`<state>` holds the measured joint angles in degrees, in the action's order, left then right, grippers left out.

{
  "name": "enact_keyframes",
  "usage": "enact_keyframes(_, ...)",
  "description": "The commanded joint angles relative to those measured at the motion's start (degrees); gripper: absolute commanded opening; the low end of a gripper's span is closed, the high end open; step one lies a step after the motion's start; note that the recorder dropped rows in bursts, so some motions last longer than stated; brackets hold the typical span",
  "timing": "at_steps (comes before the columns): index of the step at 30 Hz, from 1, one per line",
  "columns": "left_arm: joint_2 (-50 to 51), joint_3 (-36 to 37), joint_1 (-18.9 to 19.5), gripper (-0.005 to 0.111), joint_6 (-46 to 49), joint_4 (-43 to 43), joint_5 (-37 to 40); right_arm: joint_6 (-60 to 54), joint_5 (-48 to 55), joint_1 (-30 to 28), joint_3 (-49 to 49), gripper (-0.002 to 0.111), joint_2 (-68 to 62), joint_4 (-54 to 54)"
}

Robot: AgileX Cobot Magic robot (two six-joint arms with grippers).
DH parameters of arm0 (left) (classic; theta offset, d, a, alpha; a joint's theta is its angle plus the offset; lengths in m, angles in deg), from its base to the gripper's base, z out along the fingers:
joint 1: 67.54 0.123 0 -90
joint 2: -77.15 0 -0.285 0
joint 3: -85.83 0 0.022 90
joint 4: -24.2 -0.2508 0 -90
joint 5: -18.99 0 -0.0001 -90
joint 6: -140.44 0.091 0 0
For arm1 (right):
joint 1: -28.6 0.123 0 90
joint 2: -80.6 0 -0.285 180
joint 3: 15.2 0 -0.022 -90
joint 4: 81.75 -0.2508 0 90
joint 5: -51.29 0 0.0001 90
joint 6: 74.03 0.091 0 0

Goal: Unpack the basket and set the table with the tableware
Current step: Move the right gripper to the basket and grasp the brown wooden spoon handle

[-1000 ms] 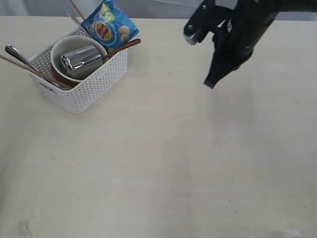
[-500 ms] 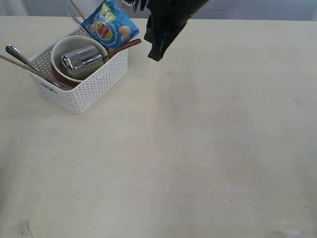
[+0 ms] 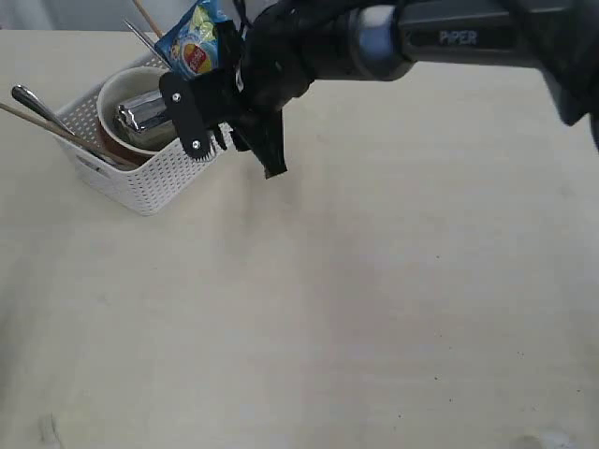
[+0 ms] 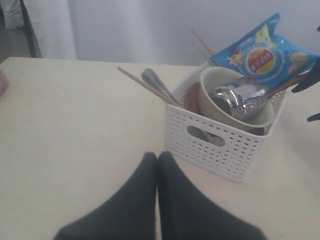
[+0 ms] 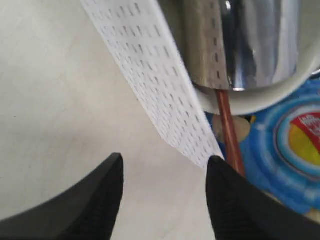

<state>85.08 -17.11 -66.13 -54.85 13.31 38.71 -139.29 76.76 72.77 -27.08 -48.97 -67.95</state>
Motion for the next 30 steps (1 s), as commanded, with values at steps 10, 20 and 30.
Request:
enact_keyframes(10,-0.1,0.2,-0.2,0.0,0.1,0.2,-0.3,16.7,-2.8,1.2,-0.3,0.049,-1.2,25.1)
enact_keyframes(20,-0.1,0.2,-0.2,0.0,0.1,0.2,-0.3,21.1,-3.4,0.8,-0.8,0.049,-1.3,32.8)
enact_keyframes(30,-0.1,0.2,-0.2,0.0,0.1,0.2,-0.3,22.9,-7.4,-1.8,-0.8,0.044,-2.2,32.9)
